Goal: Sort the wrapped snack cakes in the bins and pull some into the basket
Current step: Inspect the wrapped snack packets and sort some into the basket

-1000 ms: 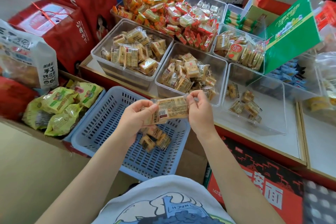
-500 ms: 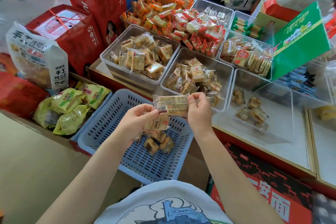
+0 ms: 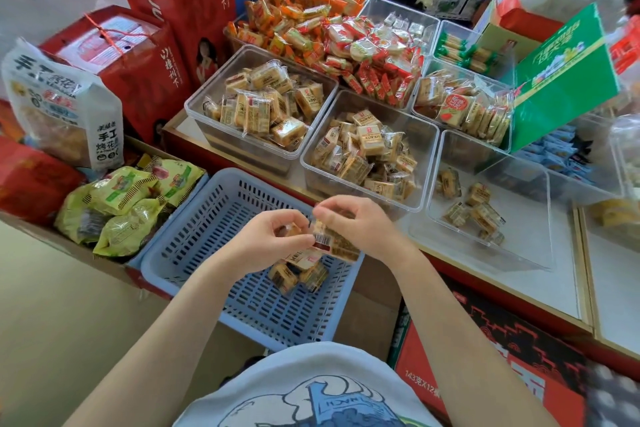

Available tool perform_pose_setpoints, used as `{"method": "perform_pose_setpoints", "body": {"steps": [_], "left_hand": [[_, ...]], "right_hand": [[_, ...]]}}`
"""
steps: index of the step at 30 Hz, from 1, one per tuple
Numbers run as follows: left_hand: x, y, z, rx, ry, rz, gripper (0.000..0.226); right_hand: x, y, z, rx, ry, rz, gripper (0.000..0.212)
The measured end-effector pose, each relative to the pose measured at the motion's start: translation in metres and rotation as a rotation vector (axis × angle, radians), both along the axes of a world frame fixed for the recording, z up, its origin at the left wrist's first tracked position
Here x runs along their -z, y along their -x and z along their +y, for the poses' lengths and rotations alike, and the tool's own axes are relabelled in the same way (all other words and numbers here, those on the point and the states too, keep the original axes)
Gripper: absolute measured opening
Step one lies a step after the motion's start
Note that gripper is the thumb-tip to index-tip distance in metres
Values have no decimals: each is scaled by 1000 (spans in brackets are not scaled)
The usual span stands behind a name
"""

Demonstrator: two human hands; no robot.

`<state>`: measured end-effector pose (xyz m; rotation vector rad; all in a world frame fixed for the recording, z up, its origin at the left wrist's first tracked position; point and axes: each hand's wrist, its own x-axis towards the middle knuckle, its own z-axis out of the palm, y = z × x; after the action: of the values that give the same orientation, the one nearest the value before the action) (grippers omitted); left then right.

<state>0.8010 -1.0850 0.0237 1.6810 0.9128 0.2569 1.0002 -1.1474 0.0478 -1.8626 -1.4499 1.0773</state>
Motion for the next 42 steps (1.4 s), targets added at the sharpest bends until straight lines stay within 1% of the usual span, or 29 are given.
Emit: {"method": "perform_pose_setpoints", "body": {"steps": [2,4,7,9,11,13,15,17,19,24,29,32,34,38,40,42], "left_hand": [[0,-1,-2,-28,7,-16,7],[3,-3,-4,-95,50,-40,8],[4,-5,-8,-188,168,-91,13],[4,-5,-9,-207,263,-136,16],[0,-2,-8,-239,393,-230,30],[-2,1,-8,-306,490,-329,42],[-3,1,-7,-411,548,-407,38],[-3,-1,-7,-519,589,-467,26],[-2,-4,-8,-573,604,-495,20],[-1,-14,-12,-616,591,-519,15],[3,-24,-16,-707,608,-502,23],[4,-26,-15,-712,615,-484,18],[2,-26,-15,-714,641,-496,17],[0,-26,-14,-755,783,-532,27],[3,-21,-12,-667,811,-531,27],[6,-14,-11,-554,838,-546,28]], "right_hand": [[3,1,-2,-17,14,-14,21],[3,2,-3,-1,-12,15,18],[3,5,-4,37,-12,45,15],[2,6,-5,87,-11,47,18],[0,4,-6,154,-2,82,22],[0,0,-9,242,14,176,24],[0,-2,-11,333,14,305,26],[0,-2,-12,392,7,374,28],[0,1,-12,410,4,364,27],[8,8,-12,438,6,306,25],[13,16,-13,451,-6,301,17],[13,16,-14,456,-11,265,13],[13,15,-15,461,-12,276,12],[15,13,-16,471,7,299,14],[15,11,-17,479,40,321,15],[14,9,-18,489,87,402,17]]}}
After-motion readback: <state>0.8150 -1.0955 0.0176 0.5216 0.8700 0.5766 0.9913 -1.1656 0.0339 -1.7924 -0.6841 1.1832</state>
